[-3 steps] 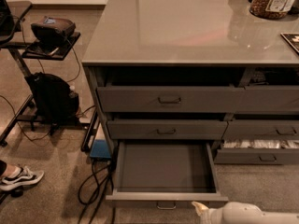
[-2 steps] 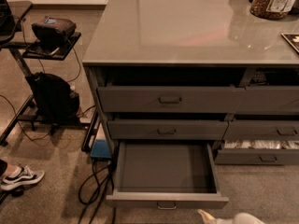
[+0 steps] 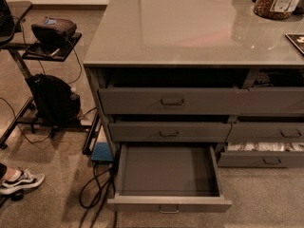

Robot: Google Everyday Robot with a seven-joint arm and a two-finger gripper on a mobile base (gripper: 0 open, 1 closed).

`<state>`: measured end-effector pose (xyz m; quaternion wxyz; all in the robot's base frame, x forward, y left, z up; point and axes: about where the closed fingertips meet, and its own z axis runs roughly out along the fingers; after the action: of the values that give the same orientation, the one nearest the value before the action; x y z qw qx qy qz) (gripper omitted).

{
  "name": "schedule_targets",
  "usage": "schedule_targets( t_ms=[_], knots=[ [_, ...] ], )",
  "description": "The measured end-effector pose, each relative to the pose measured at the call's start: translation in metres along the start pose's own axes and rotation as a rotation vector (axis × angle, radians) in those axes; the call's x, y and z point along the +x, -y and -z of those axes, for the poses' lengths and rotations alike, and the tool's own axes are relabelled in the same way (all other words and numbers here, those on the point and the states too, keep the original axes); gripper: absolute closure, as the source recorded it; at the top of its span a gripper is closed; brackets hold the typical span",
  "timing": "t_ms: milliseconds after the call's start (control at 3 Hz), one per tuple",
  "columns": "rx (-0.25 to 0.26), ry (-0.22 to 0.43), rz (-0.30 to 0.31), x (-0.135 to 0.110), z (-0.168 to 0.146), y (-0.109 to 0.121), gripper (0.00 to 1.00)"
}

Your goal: Close bottom drawer

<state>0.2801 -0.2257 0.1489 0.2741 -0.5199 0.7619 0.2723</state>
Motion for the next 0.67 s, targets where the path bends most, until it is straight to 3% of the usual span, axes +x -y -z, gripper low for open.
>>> schedule_targets(
  t_ms=[333, 667],
  knots=[
    [-0.001, 0.036, -0.035, 0.026, -0.031, 0.023, 0.63],
    [0.035, 0.053, -0.017, 0.030, -0.052, 0.066, 0.86]
  ],
)
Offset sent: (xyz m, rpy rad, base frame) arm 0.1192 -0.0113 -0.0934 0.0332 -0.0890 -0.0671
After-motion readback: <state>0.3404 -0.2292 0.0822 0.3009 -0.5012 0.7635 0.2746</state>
